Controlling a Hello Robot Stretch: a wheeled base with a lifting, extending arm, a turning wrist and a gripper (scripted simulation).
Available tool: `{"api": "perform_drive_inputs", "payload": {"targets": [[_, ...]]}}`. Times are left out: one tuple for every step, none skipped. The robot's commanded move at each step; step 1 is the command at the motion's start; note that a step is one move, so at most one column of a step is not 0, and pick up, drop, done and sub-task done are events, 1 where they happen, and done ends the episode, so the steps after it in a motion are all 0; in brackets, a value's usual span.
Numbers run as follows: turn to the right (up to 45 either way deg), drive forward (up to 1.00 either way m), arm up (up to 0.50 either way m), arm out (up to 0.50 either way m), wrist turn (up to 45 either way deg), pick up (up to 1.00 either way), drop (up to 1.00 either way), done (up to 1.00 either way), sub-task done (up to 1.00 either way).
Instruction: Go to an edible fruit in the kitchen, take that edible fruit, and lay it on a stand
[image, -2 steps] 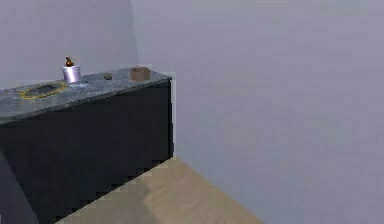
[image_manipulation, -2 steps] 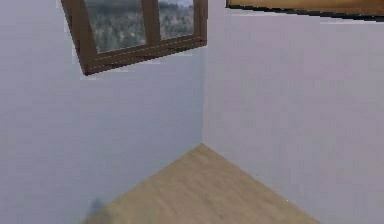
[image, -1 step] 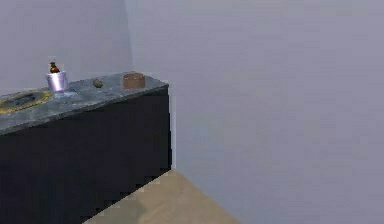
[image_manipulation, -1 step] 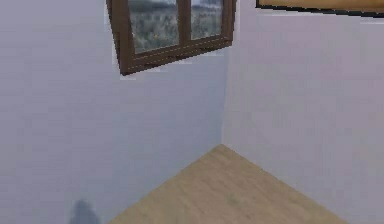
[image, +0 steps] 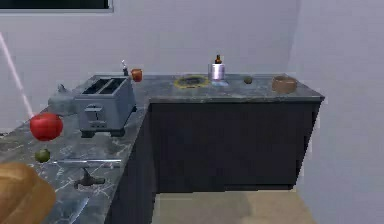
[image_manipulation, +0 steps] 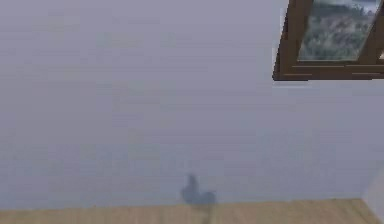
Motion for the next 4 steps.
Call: {"api": "perform_drive_inputs", "payload": {"targets": [[0.0,1.0,0.0,0.0,0.0,0.0,0.0,0.0,0.0],[-21.0,0.0,0.0,0.0,0.0,0.0,0.0,0.0,0.0],[0.0,0.05,0.0,0.0,0.0,0.0,0.0,0.0,0.0],[-45.0,0.0,0.0,0.0,0.0,0.0,0.0,0.0,0.0]]}}
